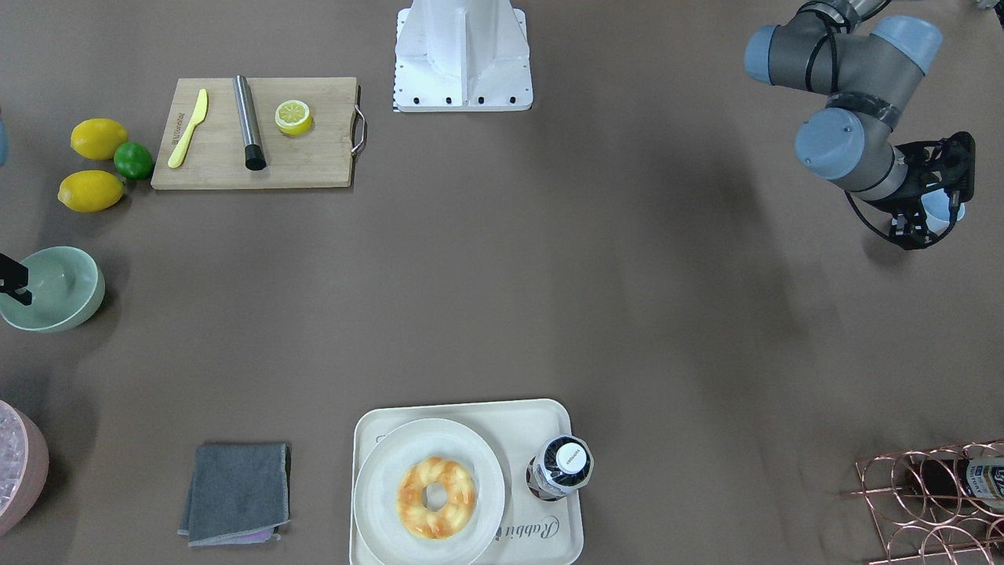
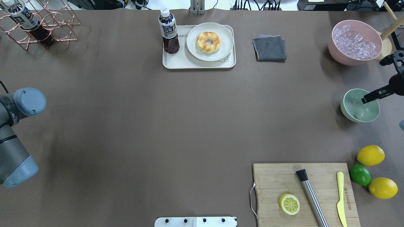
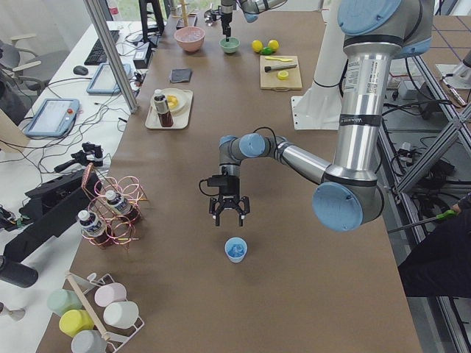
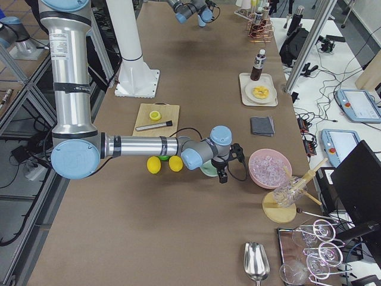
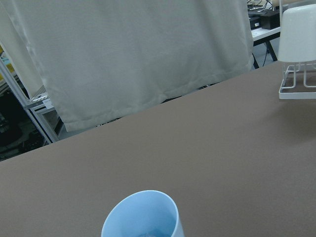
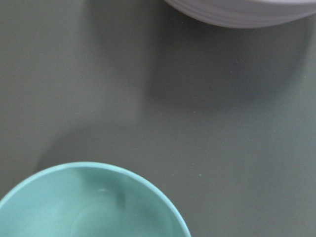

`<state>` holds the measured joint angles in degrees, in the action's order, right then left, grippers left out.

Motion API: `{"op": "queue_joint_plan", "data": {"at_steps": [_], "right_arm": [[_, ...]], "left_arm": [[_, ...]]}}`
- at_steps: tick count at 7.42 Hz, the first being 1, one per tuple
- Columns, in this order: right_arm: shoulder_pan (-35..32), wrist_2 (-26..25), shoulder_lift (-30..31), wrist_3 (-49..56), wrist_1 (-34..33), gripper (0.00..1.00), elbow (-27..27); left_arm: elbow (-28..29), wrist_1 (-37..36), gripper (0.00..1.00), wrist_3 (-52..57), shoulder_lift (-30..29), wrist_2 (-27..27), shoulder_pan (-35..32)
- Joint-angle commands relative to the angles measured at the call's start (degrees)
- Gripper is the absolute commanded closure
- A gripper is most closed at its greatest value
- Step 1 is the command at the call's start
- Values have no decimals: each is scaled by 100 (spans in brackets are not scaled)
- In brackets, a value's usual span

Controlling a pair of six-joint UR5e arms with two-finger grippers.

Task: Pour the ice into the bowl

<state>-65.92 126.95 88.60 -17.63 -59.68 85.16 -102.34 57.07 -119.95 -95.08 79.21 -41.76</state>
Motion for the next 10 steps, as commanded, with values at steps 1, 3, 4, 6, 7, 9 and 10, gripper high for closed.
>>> {"op": "queue_joint_plan", "data": {"at_steps": [1, 3, 4, 6, 7, 9, 10], "right_arm": [[202, -21, 8, -373, 220, 4, -8], [211, -30, 69, -399, 229, 5, 18], [211, -30, 113, -391, 246, 17, 45], [211, -30, 218, -391, 255, 56, 106], [211, -30, 236, -391, 255, 65, 106], [211, -30, 350, -373, 308, 91, 176], [211, -21, 394, -373, 378, 100, 185]], "left_arm": [[415, -362, 4, -256, -167, -11, 343], [766, -450, 4, -520, -309, 7, 545], [899, -633, 4, -486, -396, 16, 581], [944, -714, 4, -433, -380, 7, 835], [935, -854, 4, -441, -397, 24, 871], [935, -846, 4, -468, -467, 25, 880], [926, -820, 4, -633, -511, 51, 871]]}}
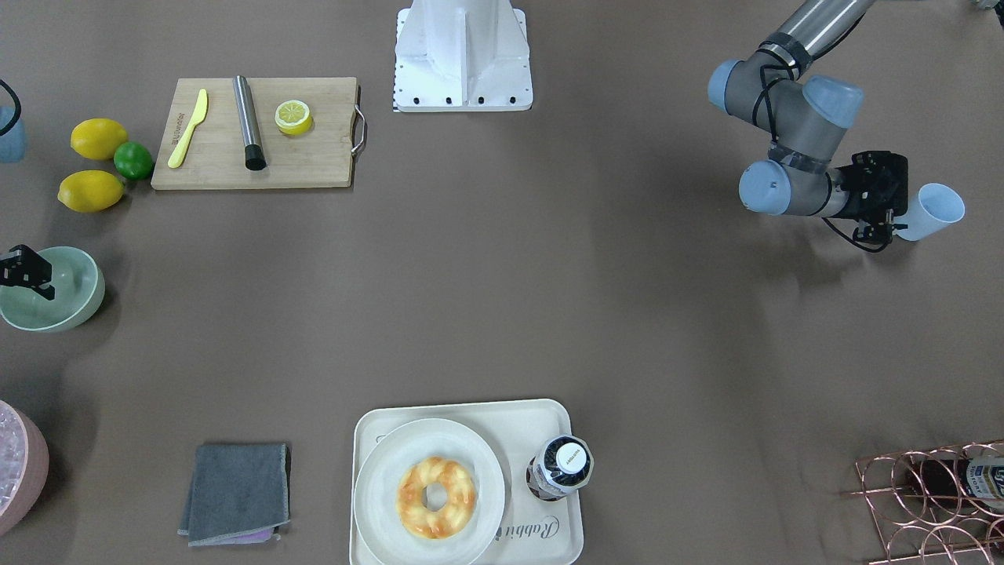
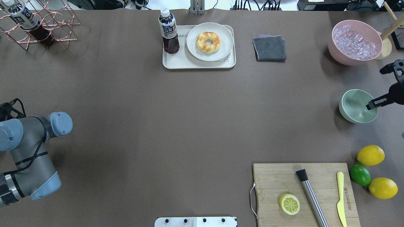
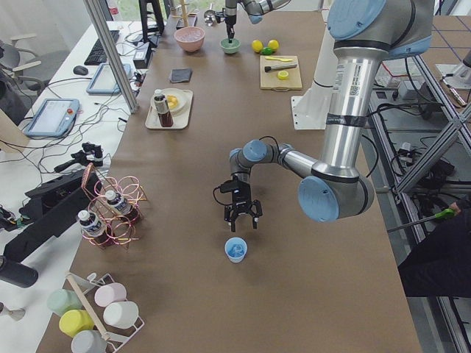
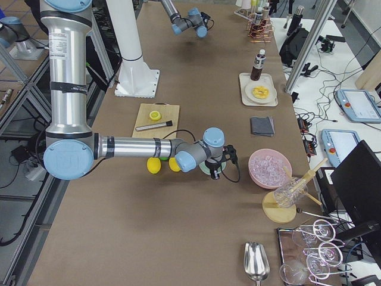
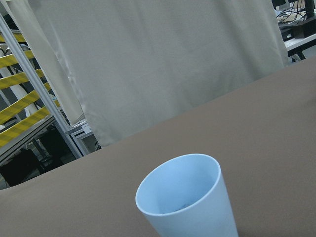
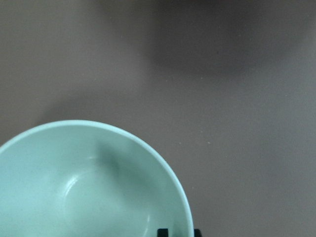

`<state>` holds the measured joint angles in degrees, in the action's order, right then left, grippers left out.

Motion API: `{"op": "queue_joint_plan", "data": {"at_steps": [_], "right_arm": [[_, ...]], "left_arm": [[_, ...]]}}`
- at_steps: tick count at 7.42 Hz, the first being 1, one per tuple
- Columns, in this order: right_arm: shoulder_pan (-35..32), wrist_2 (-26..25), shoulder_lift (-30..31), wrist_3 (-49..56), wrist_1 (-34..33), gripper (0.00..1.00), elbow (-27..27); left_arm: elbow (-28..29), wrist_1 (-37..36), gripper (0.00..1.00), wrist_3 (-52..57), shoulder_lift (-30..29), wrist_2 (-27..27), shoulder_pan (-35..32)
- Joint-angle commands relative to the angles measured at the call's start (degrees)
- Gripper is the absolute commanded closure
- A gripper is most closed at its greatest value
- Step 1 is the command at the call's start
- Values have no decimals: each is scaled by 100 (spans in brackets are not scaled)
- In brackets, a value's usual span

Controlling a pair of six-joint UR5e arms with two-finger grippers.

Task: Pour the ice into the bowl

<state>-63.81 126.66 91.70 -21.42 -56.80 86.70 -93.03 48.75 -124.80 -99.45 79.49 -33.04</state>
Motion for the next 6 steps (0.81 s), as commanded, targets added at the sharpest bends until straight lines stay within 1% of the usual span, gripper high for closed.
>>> {"op": "queue_joint_plan", "data": {"at_steps": [1, 4, 5, 6], "right_arm": [[0, 17, 85, 6, 90, 100, 31], [0, 26, 85, -11, 64, 100, 118], [0, 26, 85, -20, 46, 100, 171], [0, 35, 77, -29, 29, 100, 267]], "left_arm": [[-5, 38, 4, -619, -101, -4, -53], [48, 196, 3, -1255, -83, -13, -133], [274, 309, 3, -1301, -101, -13, -133], [546, 598, 3, -1301, -101, -22, -168]]}}
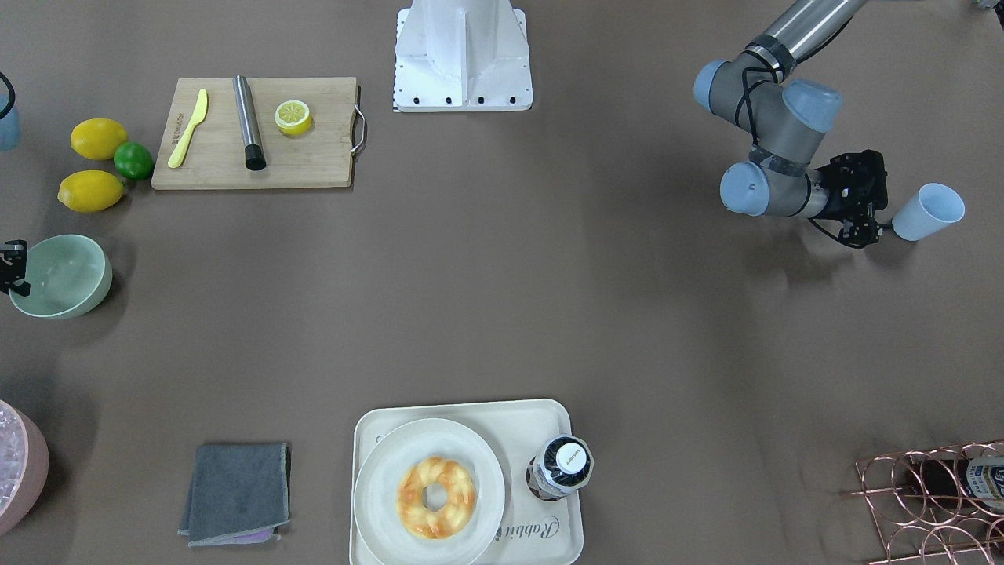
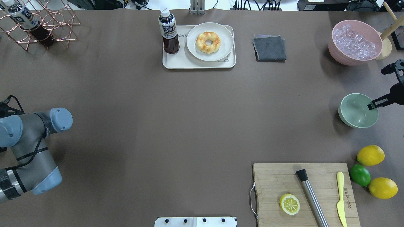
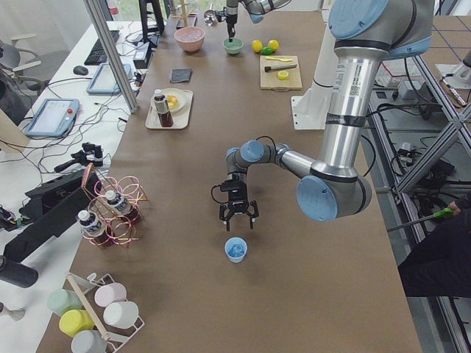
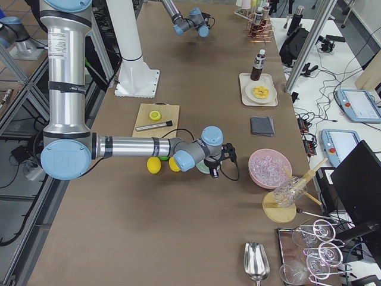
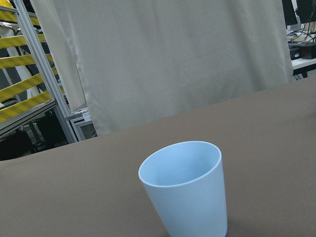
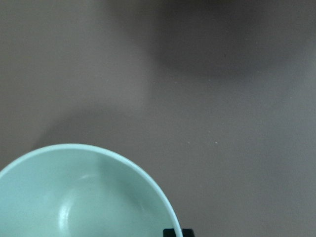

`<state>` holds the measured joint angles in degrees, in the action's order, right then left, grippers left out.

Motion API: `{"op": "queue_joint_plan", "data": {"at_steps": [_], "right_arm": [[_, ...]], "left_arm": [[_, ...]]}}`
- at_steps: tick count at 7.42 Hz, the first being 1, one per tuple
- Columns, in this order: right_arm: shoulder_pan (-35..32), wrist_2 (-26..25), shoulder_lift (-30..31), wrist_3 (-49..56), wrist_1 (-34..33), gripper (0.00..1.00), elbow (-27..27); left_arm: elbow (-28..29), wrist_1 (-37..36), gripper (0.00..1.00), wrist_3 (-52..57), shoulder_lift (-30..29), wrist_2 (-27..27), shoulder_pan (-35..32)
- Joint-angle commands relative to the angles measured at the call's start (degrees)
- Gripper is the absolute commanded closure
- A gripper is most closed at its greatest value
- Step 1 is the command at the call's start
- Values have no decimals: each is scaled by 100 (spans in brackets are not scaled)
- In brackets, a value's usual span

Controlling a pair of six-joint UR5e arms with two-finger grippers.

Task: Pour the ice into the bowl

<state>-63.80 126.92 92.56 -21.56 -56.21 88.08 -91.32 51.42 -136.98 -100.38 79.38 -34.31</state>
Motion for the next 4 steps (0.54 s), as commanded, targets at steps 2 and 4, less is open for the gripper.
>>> {"op": "queue_joint_plan", "data": {"at_steps": [2, 4], "right_arm": [[-9, 43, -71, -6, -624, 100, 576], [-9, 44, -464, -6, -1660, 100, 1052]], "left_arm": [[738, 754, 3, -31, -8, -19, -163], [808, 764, 3, 4, -8, -150, -251]]}}
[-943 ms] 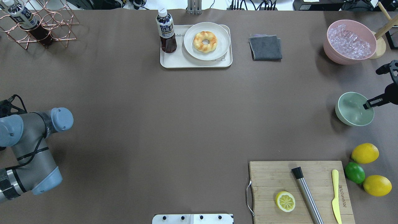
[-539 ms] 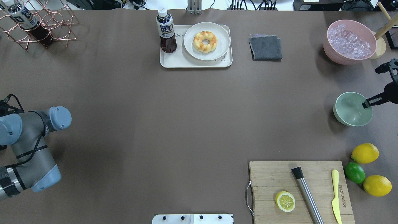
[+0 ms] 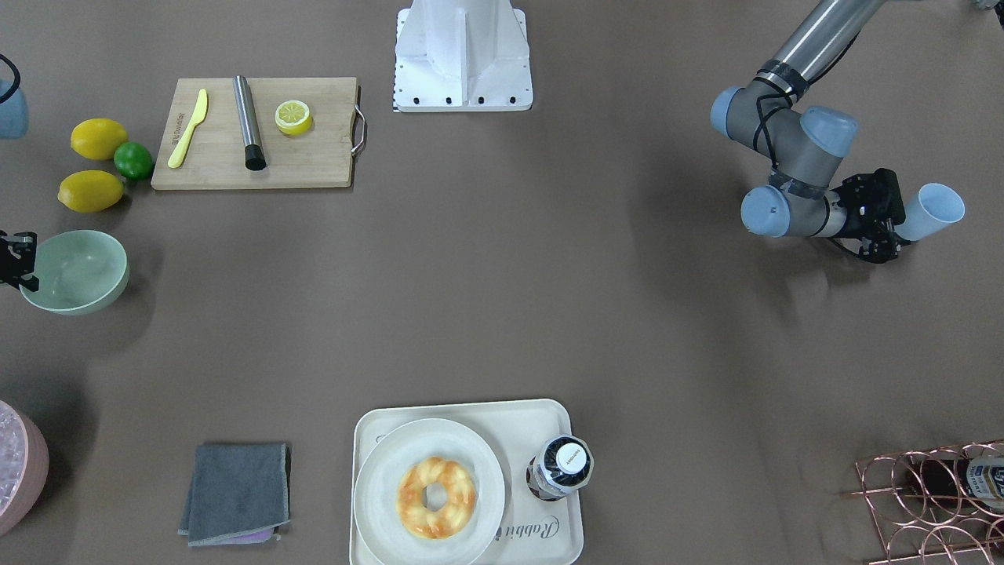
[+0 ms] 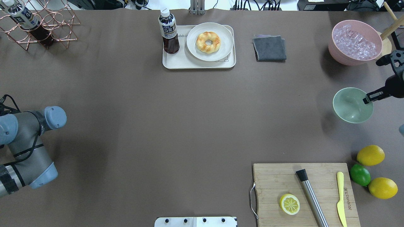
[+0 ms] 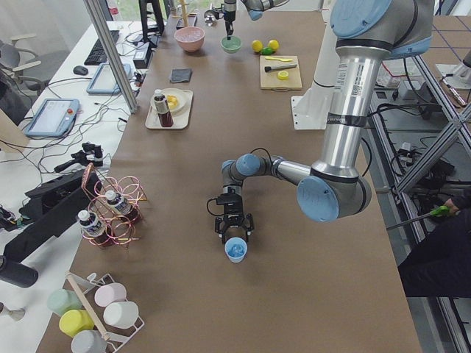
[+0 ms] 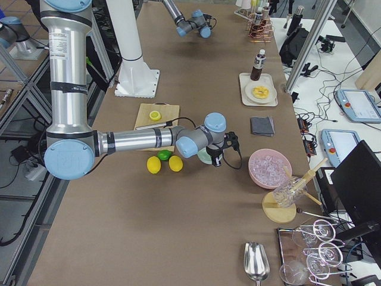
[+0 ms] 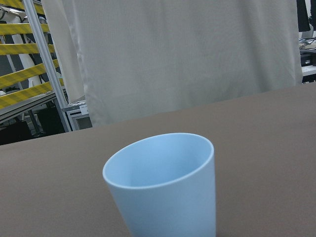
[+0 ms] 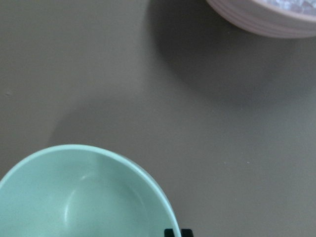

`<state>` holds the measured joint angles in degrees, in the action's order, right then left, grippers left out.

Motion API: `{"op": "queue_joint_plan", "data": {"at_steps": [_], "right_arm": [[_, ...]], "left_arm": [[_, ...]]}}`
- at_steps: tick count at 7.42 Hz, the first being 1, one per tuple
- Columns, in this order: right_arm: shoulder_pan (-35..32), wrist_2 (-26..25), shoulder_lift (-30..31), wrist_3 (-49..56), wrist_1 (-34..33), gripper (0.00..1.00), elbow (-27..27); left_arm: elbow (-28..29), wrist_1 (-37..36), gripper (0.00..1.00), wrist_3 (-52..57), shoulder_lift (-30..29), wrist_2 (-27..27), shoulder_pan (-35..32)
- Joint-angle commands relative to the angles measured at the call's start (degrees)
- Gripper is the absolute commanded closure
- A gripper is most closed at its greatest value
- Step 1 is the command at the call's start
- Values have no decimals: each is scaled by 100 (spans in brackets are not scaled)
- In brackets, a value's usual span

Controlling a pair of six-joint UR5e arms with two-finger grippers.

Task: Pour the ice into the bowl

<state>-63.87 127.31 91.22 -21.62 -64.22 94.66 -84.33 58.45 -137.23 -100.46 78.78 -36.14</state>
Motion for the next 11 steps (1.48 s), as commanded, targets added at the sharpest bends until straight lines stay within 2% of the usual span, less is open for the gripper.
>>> {"op": "queue_joint_plan", "data": {"at_steps": [1, 3, 6, 9, 11], "right_arm": [[-3, -5, -637, -8, -1421, 100, 578], [76, -40, -1549, -296, -2590, 100, 729], [821, -364, -2947, -1464, -3375, 100, 441], [1603, -996, -4038, -2711, -3404, 100, -192], [2131, -1392, -4715, -3634, -3395, 100, -509]], "left_arm": [[109, 70, 3, 30, 0, -91, -104], [118, 70, 3, 30, 9, -91, -104], [136, 70, 3, 12, 70, -91, -104], [233, 88, 4, -5, 184, -83, -113], [232, 96, 12, 21, 193, -82, -200]]}}
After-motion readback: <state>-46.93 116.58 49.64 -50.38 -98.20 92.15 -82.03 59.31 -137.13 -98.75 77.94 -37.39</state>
